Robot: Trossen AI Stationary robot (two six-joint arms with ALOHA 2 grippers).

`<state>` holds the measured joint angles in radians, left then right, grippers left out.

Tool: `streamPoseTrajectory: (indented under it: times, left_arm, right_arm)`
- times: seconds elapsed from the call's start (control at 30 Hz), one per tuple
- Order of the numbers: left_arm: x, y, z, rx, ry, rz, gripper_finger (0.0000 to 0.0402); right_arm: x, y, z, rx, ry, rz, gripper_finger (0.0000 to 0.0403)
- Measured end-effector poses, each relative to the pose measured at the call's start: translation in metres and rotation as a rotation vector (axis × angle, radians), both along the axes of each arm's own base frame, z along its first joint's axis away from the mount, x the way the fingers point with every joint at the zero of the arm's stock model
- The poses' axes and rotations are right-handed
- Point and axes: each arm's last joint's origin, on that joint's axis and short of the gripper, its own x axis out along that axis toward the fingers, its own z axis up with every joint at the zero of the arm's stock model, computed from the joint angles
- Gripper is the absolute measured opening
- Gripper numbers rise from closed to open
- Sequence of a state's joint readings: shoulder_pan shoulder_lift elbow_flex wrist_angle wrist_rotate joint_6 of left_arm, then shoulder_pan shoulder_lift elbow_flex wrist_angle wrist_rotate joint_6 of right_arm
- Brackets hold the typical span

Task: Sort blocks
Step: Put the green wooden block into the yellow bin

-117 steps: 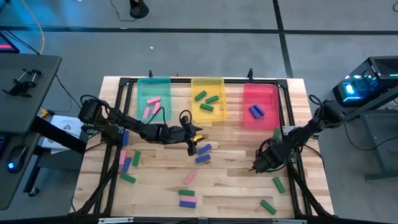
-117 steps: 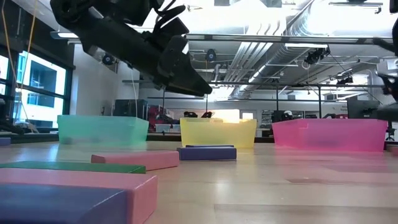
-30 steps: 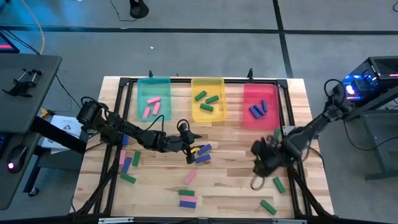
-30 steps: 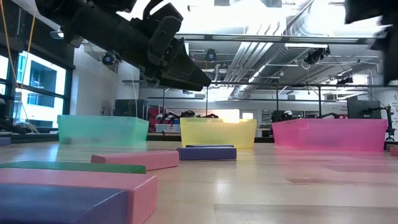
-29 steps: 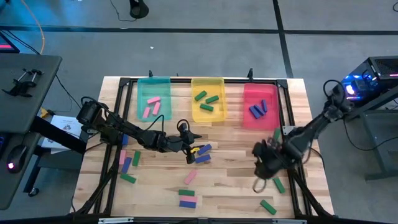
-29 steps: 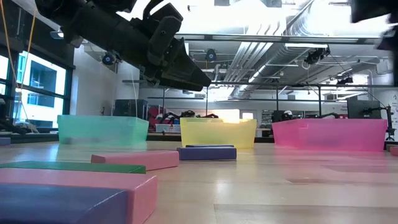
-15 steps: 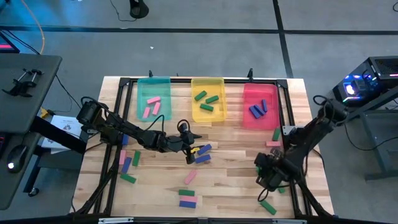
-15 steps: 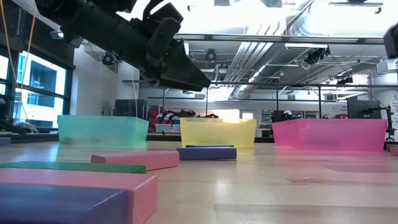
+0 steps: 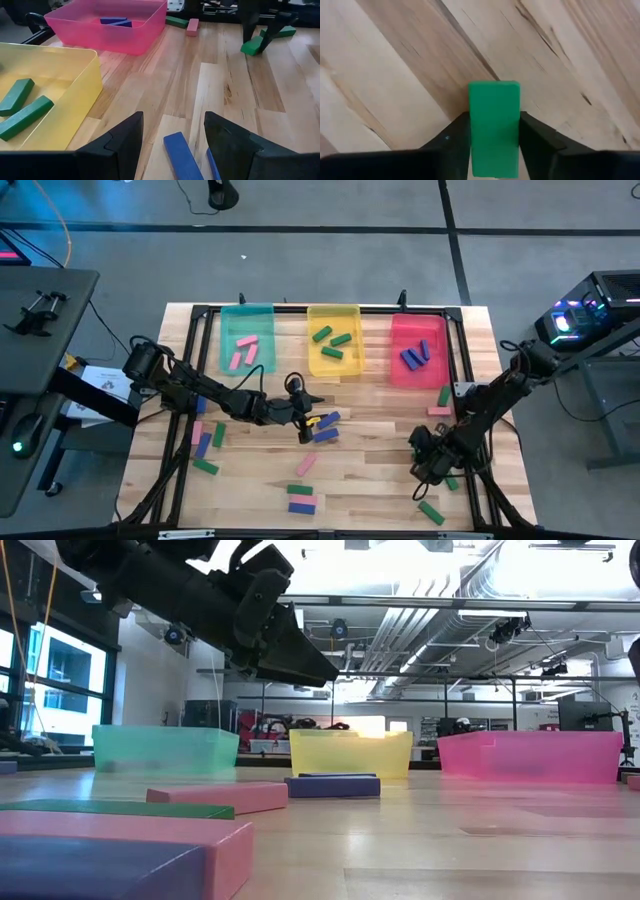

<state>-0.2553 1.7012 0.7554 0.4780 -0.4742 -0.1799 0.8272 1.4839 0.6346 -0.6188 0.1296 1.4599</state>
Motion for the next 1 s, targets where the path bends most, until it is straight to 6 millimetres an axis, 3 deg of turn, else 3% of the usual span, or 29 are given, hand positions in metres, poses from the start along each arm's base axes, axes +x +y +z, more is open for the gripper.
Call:
streamPoseTrajectory:
  times: [0.1,0.23,0.3,0.43,0.67,0.83,1.0]
  left_arm:
    - [-0.016,-0.004,-0.016,0.007,0.018,-0.019,0.02]
    - [-0.048,-0.007,-0.038,-0.047,-0.068,-0.088,0.02]
    - [-0.062,-0.008,-0.039,-0.084,-0.17,-0.14,0.02]
    - [-0.078,-0.013,-0.028,-0.043,-0.355,-0.253,0.02]
    - [-0.07,-0.022,-0.021,0.213,-0.355,-0.404,0.02]
    - [-0.056,-0.025,-0.009,0.201,-0.398,-0.389,0.02]
    - [-0.04,-0.024,0.008,0.174,-0.466,-0.353,0.0209]
  right_arm:
    - [0.011,0.006,-0.001,-0.004,-0.187,-0.048,0.009]
    - [0.029,0.015,0.001,-0.133,-0.558,-0.009,0.0089]
    - [0.043,0.017,0.005,-0.192,-0.727,0.001,0.0089]
    - [0.076,0.009,0.012,-0.352,-0.903,0.045,0.0089]
    - [0.131,-0.024,0.043,-0.478,-1.218,0.211,0.0089]
    - [0.146,-0.047,0.06,-0.537,-1.347,0.29,0.0089]
    - [0.161,-0.055,0.076,-0.548,-1.411,0.373,0.0089]
